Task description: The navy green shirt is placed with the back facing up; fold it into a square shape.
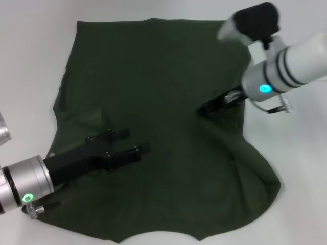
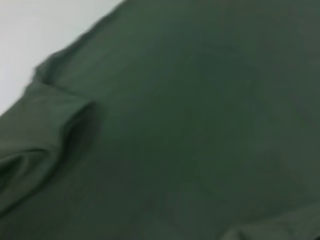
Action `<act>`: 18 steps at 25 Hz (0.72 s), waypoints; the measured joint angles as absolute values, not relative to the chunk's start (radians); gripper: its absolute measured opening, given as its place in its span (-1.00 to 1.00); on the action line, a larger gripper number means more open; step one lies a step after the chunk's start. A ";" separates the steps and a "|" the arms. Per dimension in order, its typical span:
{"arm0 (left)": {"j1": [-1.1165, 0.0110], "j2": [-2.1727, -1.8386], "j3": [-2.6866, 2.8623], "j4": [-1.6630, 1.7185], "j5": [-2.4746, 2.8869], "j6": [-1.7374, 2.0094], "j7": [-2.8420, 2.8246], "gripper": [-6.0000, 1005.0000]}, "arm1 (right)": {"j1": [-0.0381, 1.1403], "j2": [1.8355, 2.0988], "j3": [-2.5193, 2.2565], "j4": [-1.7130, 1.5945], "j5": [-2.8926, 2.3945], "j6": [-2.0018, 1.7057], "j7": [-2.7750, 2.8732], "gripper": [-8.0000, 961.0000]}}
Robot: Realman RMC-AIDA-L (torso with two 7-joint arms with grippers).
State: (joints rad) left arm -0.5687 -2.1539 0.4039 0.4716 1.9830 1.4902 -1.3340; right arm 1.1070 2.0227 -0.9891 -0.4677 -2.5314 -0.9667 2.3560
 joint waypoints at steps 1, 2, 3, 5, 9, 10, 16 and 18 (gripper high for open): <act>-0.569 -2.154 0.401 0.472 1.983 1.493 -1.333 0.81 | 1.119 2.034 -1.003 -0.467 -2.532 -0.963 2.364 -0.71; -0.568 -2.154 0.398 0.472 1.983 1.494 -1.333 0.81 | 1.125 2.040 -1.014 -0.468 -2.532 -0.959 2.372 -0.71; -0.568 -2.154 0.398 0.472 1.983 1.495 -1.333 0.81 | 1.126 2.041 -1.018 -0.472 -2.532 -0.957 2.378 -0.70; -0.568 -2.153 0.398 0.472 1.983 1.496 -1.332 0.81 | 1.122 2.034 -1.015 -0.476 -2.532 -0.954 2.393 -0.59; -0.567 -2.152 0.398 0.473 1.982 1.495 -1.332 0.81 | 1.094 1.998 -1.002 -0.484 -2.528 -0.959 2.434 -0.36; -0.568 -2.152 0.399 0.473 1.982 1.494 -1.332 0.81 | 1.087 1.994 -1.002 -0.486 -2.528 -0.961 2.437 -0.31; -0.570 -2.152 0.399 0.473 1.982 1.493 -1.334 0.81 | 1.052 1.988 -1.008 -0.473 -2.540 -0.930 2.438 0.21; -0.570 -2.152 0.399 0.472 1.982 1.493 -1.334 0.81 | 1.047 1.993 -1.011 -0.461 -2.541 -0.927 2.434 0.41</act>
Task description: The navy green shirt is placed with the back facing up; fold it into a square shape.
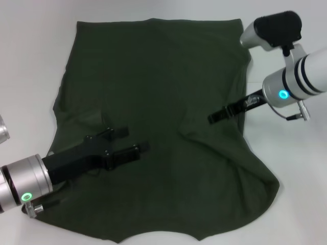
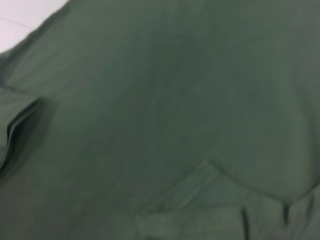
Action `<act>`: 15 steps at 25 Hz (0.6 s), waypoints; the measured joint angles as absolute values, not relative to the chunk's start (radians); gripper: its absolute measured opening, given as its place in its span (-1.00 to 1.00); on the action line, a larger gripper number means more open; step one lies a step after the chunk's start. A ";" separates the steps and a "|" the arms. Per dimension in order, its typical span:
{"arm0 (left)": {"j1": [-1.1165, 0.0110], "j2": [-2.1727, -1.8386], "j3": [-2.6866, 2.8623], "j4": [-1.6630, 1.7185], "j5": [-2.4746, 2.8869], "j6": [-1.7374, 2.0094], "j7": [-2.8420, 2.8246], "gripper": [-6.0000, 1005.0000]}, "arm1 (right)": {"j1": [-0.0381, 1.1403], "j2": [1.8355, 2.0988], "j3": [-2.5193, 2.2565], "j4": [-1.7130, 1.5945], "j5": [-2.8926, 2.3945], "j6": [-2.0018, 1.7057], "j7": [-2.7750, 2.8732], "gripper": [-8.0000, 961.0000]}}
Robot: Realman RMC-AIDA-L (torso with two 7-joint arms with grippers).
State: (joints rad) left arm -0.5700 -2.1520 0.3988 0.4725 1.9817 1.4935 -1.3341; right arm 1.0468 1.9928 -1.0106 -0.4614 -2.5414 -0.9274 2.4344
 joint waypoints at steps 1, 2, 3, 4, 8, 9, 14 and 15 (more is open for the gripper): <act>-0.570 -2.152 0.399 0.472 1.982 1.493 -1.334 0.81 | 1.045 1.996 -1.012 -0.458 -2.545 -0.930 2.433 0.50; -0.569 -2.152 0.399 0.472 1.982 1.493 -1.334 0.81 | 1.042 1.999 -1.014 -0.455 -2.548 -0.933 2.432 0.60; -0.568 -2.152 0.399 0.472 1.982 1.492 -1.335 0.81 | 1.039 2.000 -1.015 -0.453 -2.552 -0.936 2.433 0.70; -0.568 -2.152 0.399 0.471 1.982 1.492 -1.337 0.81 | 1.034 2.002 -1.016 -0.451 -2.556 -0.944 2.435 0.79; -0.567 -2.152 0.399 0.471 1.982 1.492 -1.341 0.81 | 1.016 2.000 -1.009 -0.450 -2.556 -1.000 2.439 0.90; -0.567 -2.152 0.399 0.471 1.983 1.491 -1.341 0.81 | 1.009 1.998 -1.006 -0.452 -2.554 -1.019 2.440 0.93; -0.567 -2.152 0.401 0.468 1.986 1.491 -1.341 0.81 | 0.986 1.988 -0.979 -0.458 -2.556 -1.084 2.443 0.96; -0.567 -2.152 0.402 0.468 1.986 1.490 -1.341 0.81 | 0.982 1.986 -0.979 -0.459 -2.557 -1.091 2.445 0.96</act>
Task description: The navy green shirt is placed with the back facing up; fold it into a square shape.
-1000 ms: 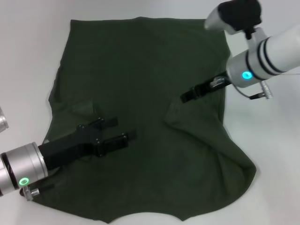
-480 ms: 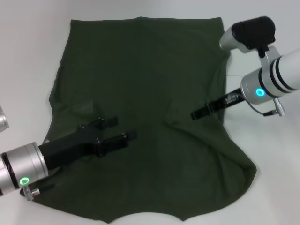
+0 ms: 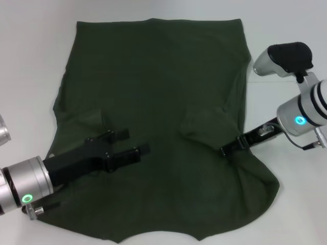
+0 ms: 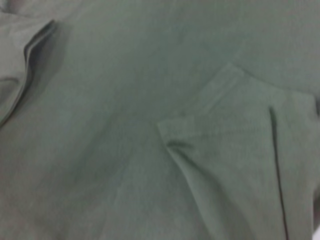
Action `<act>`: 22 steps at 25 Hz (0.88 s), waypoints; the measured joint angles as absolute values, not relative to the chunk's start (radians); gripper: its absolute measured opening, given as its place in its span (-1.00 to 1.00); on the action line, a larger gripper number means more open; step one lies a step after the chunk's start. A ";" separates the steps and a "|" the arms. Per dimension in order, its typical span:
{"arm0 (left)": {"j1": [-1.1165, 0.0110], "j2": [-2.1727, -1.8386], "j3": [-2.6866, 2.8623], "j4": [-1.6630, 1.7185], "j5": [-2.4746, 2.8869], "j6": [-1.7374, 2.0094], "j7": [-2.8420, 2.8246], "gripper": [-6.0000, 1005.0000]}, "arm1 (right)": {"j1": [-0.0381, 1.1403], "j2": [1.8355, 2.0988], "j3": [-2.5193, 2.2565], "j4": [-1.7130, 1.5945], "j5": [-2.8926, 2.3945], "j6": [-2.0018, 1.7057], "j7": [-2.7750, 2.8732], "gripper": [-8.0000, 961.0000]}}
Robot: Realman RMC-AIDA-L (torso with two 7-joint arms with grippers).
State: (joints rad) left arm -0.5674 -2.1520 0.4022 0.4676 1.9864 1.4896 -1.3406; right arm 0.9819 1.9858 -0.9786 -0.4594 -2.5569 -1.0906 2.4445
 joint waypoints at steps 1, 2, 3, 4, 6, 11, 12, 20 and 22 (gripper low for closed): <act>-0.567 -2.152 0.403 0.468 1.986 1.488 -1.341 0.81 | 0.976 1.983 -0.979 -0.461 -2.558 -1.097 2.447 0.96; -0.567 -2.152 0.403 0.467 1.986 1.488 -1.341 0.81 | 0.973 1.981 -0.978 -0.463 -2.558 -1.104 2.449 0.96; -0.567 -2.152 0.403 0.467 1.986 1.488 -1.341 0.81 | 0.970 1.978 -0.977 -0.464 -2.558 -1.109 2.451 0.96; -0.566 -2.152 0.402 0.466 1.986 1.490 -1.341 0.81 | 0.966 1.973 -0.976 -0.465 -2.558 -1.118 2.455 0.96; -0.566 -2.152 0.402 0.466 1.986 1.491 -1.341 0.81 | 0.964 1.970 -0.977 -0.465 -2.558 -1.122 2.457 0.96; -0.566 -2.152 0.402 0.466 1.984 1.492 -1.342 0.81 | 0.958 1.961 -0.976 -0.467 -2.558 -1.155 2.462 0.96; -0.566 -2.152 0.402 0.466 1.984 1.492 -1.343 0.81 | 0.957 1.960 -0.976 -0.467 -2.558 -1.160 2.462 0.96; -0.567 -2.152 0.402 0.471 1.982 1.494 -1.353 0.81 | 0.962 1.961 -0.958 -0.468 -2.542 -1.187 2.456 0.96; -0.567 -2.152 0.402 0.471 1.982 1.495 -1.353 0.81 | 0.966 1.962 -0.947 -0.468 -2.536 -1.191 2.452 0.96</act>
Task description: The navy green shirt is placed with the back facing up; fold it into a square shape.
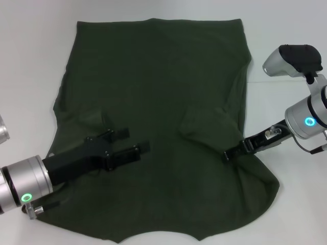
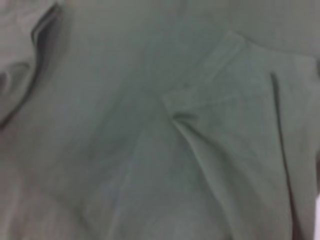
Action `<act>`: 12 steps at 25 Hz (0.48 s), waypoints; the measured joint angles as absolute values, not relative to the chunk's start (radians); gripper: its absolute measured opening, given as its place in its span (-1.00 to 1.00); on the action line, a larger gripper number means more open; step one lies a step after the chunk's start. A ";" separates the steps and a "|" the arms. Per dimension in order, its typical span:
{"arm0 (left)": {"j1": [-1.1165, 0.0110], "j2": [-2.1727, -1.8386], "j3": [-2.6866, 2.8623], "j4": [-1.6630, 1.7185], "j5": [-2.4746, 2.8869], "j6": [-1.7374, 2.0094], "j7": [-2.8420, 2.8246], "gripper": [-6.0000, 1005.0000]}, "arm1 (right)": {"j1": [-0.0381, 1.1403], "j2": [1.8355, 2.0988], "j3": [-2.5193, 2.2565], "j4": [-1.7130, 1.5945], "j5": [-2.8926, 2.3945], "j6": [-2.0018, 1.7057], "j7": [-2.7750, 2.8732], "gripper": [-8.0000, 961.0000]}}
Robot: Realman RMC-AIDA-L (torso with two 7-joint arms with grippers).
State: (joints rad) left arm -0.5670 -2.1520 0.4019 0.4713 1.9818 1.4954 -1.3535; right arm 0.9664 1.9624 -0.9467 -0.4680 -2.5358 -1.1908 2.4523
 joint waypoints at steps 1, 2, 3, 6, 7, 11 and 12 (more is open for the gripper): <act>-0.567 -2.152 0.402 0.472 1.982 1.496 -1.354 0.81 | 0.969 1.964 -0.944 -0.468 -2.532 -1.190 2.450 0.96; -0.567 -2.152 0.402 0.472 1.982 1.496 -1.354 0.81 | 0.975 1.969 -0.942 -0.468 -2.525 -1.181 2.446 0.96; -0.568 -2.152 0.402 0.472 1.982 1.496 -1.354 0.81 | 0.975 1.969 -0.942 -0.468 -2.525 -1.181 2.446 0.96; -0.569 -2.152 0.400 0.473 1.982 1.496 -1.354 0.81 | 0.989 1.979 -0.945 -0.464 -2.524 -1.150 2.443 0.96; -0.569 -2.152 0.400 0.473 1.982 1.496 -1.354 0.81 | 0.995 1.983 -0.948 -0.460 -2.526 -1.133 2.443 0.96; -0.568 -2.152 0.399 0.472 1.982 1.498 -1.354 0.81 | 1.003 2.001 -0.954 -0.453 -2.531 -1.088 2.447 0.96; -0.567 -2.152 0.399 0.472 1.982 1.498 -1.354 0.81 | 1.004 2.005 -0.958 -0.452 -2.531 -1.082 2.449 0.96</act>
State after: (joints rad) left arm -0.5672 -2.1523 0.3986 0.4720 1.9817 1.4983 -1.3539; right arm 1.0039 2.0050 -0.9580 -0.4524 -2.5313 -1.0816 2.4485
